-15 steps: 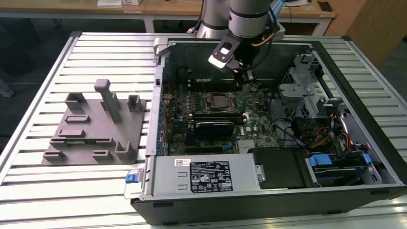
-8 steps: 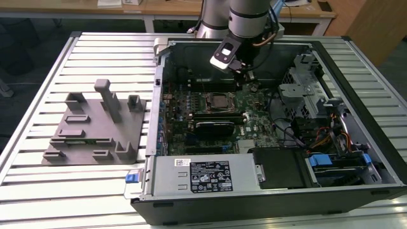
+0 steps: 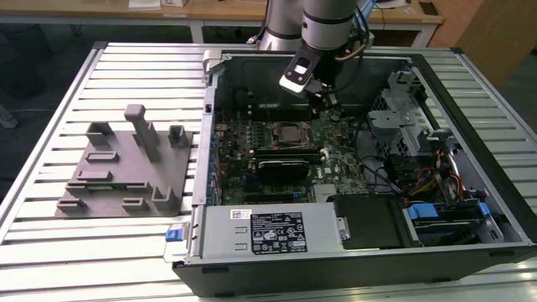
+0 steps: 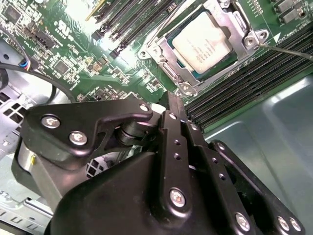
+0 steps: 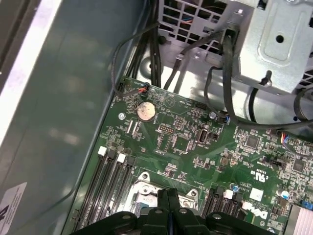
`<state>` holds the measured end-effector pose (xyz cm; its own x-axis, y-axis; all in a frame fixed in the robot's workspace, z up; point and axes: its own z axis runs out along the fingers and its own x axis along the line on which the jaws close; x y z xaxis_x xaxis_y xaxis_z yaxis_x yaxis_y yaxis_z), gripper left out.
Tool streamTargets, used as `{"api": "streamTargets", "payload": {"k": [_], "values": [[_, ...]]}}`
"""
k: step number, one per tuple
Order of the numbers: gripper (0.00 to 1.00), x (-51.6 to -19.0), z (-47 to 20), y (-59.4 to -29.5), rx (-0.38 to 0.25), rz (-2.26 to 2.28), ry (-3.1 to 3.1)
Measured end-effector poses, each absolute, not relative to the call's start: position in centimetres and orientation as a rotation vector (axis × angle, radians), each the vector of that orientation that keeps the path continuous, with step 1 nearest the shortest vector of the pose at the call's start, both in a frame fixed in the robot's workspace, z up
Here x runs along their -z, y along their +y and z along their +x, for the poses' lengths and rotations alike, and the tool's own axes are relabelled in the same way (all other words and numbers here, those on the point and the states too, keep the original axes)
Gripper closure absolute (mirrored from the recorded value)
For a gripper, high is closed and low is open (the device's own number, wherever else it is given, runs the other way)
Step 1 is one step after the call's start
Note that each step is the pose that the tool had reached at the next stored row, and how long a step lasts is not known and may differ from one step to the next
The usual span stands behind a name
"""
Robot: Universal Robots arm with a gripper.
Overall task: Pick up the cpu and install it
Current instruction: 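Close the cpu cover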
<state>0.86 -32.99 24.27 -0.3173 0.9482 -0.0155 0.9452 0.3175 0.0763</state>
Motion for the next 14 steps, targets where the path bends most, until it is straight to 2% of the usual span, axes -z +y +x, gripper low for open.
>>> {"api": "streamTargets", "payload": {"k": [14], "values": [[0.89, -24.27, 0.86, -32.99, -0.087, 1.638, 2.616]]}}
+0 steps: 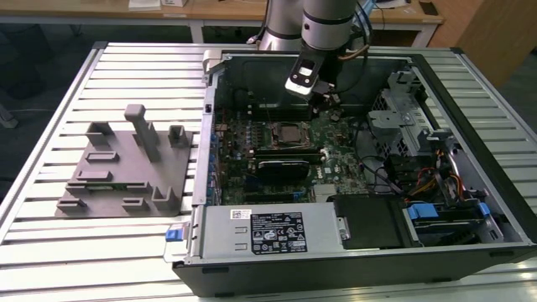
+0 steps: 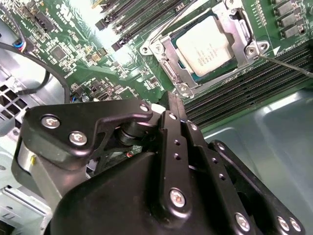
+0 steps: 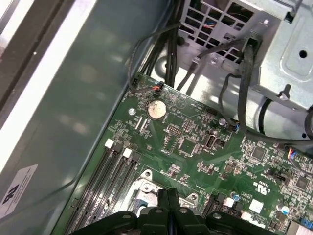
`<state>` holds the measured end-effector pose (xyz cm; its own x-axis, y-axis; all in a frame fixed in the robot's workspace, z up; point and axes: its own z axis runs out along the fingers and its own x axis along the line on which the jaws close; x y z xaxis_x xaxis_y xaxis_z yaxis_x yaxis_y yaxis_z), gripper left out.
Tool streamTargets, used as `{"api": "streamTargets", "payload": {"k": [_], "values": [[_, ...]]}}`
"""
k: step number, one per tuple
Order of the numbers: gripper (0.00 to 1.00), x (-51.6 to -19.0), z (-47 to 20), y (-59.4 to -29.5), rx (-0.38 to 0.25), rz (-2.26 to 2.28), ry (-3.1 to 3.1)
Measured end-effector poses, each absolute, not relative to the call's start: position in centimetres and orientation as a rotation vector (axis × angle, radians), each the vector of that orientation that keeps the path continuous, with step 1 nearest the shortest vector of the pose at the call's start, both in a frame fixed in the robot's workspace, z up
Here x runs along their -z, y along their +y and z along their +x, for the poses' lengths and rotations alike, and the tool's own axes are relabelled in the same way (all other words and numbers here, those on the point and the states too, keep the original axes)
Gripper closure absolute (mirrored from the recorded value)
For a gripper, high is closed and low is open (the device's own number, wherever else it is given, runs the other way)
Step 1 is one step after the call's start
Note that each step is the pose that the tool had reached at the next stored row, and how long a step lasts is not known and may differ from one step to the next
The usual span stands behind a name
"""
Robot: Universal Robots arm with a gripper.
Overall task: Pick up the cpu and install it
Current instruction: 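Close the cpu cover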
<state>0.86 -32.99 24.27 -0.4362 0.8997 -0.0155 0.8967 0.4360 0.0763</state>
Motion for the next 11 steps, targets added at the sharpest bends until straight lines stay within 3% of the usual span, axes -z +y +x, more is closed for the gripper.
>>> {"api": "streamTargets", "payload": {"k": [11], "values": [[0.89, -24.27, 0.86, -33.0, -0.091, 1.523, 2.687]]}}
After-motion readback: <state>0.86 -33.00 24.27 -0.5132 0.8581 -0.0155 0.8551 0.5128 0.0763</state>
